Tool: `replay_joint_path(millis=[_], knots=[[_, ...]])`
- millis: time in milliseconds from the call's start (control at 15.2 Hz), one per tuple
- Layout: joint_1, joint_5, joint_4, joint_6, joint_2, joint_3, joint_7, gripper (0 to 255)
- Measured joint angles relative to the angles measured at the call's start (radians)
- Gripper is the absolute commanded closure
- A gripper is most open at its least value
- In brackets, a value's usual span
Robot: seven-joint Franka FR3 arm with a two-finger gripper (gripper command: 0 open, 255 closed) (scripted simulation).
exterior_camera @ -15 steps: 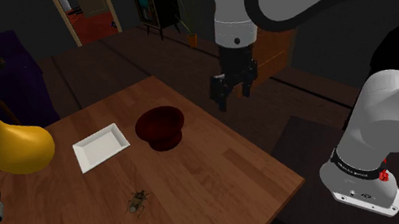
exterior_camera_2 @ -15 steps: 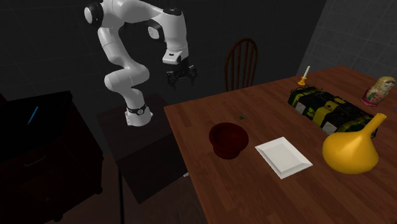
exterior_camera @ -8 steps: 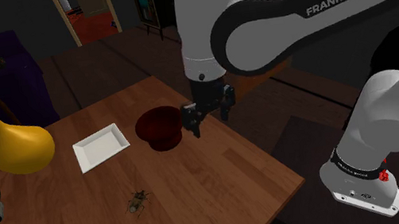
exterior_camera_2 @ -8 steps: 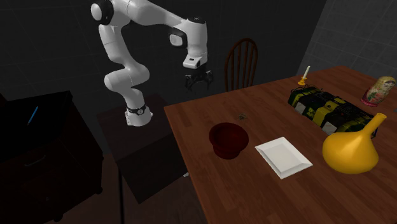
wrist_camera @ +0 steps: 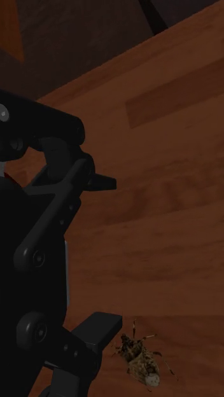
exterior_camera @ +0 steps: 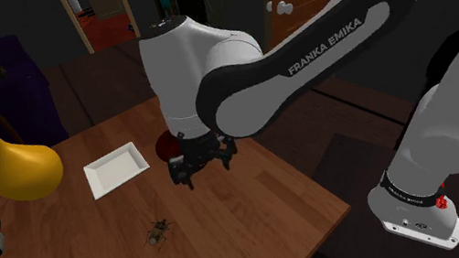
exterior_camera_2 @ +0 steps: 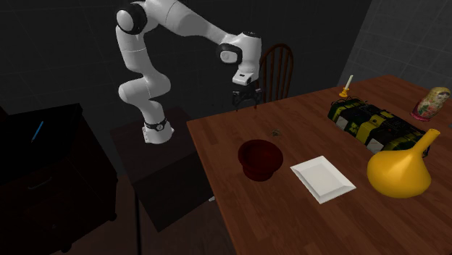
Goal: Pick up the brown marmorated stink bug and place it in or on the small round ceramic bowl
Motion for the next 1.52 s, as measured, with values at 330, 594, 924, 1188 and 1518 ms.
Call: replay_joint_path(millis=[330, 594, 924, 1188, 1518], knots=[[0.047, -0.248, 0.177, -0.002, 0.279, 0.038, 0.267, 0], [0.163, -0.408, 0.348, -0.047, 0.483, -0.008, 0.433, 0], [0.316, -0.529, 0.603, -0.128, 0.709, -0.091, 0.552, 0], [0.365, -0.564, 0.685, -0.138, 0.791, -0.123, 0.578, 0], [0.368, -0.583, 0.665, -0.094, 0.819, -0.137, 0.591, 0]])
